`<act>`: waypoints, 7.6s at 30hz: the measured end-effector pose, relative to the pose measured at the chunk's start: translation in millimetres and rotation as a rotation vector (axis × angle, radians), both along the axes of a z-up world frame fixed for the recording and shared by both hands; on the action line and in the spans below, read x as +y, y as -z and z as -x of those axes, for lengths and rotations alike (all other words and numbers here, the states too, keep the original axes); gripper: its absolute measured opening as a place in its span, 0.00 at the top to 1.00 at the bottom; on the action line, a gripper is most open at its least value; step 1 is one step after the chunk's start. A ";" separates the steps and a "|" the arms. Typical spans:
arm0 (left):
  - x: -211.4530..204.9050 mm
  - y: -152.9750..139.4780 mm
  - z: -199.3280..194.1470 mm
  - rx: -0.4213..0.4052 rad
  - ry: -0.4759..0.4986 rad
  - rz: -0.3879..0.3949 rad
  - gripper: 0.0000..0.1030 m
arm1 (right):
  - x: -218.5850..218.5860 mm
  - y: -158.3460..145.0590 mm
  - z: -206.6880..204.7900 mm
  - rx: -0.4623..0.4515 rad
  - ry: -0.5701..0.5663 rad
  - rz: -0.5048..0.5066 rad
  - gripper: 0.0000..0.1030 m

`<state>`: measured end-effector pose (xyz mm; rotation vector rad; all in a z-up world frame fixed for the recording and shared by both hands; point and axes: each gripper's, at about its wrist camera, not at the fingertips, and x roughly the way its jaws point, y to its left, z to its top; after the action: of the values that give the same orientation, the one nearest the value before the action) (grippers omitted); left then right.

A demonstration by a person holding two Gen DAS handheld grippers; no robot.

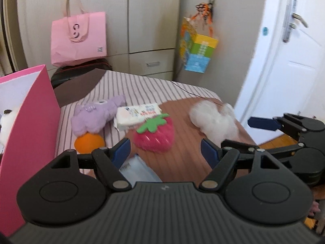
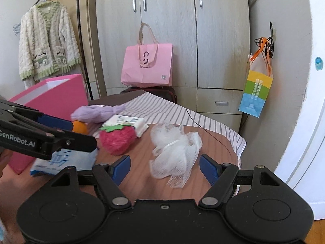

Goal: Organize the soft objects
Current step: 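Move the left gripper to the pink strawberry plush while the right gripper reaches the white bath puff, then close the left gripper on the strawberry plush while the right gripper grasps the bath puff, then carry strawberry plush and bath puff into the pink box and open both grippers, then move both grippers back to the blue wet-wipes pack on the table, then close both grippers on the blue wet-wipes pack from its two ends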

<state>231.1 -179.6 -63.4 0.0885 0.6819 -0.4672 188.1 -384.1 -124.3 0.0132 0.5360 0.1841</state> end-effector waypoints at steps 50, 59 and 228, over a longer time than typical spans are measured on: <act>17.1 22.3 4.5 -0.013 -0.075 0.086 0.75 | 16.8 9.0 4.8 -0.007 0.038 -0.013 0.86; 47.4 17.7 45.3 0.005 -0.066 0.059 0.75 | 37.4 0.1 32.2 -0.002 0.019 0.013 0.86; 62.4 43.2 28.9 0.118 -0.189 0.047 0.42 | 110.4 23.2 5.7 0.116 -0.359 0.086 0.29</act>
<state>202.2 -117.2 -106.6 -0.0478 0.7862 -0.3084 182.4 -273.7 -147.5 -0.1580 0.6592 0.5132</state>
